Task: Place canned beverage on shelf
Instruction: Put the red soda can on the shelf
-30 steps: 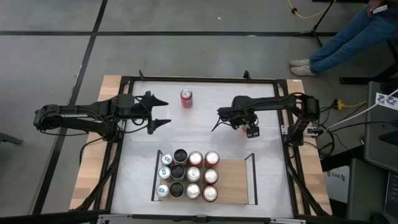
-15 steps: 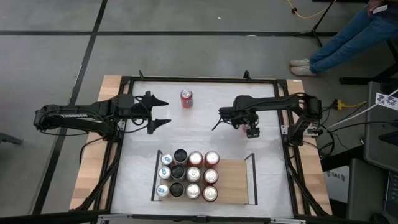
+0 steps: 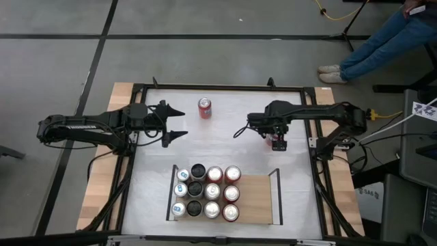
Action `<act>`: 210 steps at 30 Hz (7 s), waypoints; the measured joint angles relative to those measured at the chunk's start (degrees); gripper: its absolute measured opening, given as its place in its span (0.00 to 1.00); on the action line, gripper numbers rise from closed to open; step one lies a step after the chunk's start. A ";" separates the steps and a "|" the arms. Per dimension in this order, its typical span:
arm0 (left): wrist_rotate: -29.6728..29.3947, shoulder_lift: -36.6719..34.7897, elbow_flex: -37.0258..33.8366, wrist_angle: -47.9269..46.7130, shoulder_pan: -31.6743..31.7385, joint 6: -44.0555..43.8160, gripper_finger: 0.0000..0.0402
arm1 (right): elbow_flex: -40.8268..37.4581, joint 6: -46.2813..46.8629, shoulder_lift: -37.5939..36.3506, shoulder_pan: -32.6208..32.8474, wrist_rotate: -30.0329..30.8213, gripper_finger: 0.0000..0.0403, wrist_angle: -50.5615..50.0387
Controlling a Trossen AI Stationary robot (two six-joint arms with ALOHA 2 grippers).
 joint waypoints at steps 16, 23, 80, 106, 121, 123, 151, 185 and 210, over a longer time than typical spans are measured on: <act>0.00 0.00 0.00 -0.03 0.00 0.00 0.97 | -1.56 20.12 -18.21 0.00 1.78 0.97 -0.43; 0.00 0.00 0.00 -0.13 0.00 0.00 0.97 | -7.83 44.50 -28.00 0.00 2.34 0.97 6.60; 0.00 0.00 0.00 -0.24 -0.01 -0.01 0.97 | -17.75 58.33 -14.32 0.02 6.97 0.97 22.61; 0.02 0.00 0.00 -0.24 -0.01 0.00 0.97 | -17.73 53.65 -8.17 0.04 6.44 0.92 23.23; 0.02 0.00 0.00 -0.24 -0.01 -0.02 0.97 | -14.68 42.99 -8.00 0.02 2.28 0.74 24.04; 0.01 0.00 0.00 -0.23 -0.01 -0.02 0.97 | -12.60 40.60 -8.07 0.03 1.72 0.75 24.21; 0.01 0.00 0.00 -0.22 0.00 -0.01 0.97 | 4.92 25.37 -7.36 15.74 -4.99 0.75 24.24; 0.01 0.00 0.00 -0.22 -0.01 0.00 0.97 | 4.94 16.46 -0.02 31.91 1.04 0.75 28.80; 0.06 0.00 0.00 -0.26 -0.01 0.00 0.97 | 19.32 13.05 11.64 31.93 0.54 0.75 15.79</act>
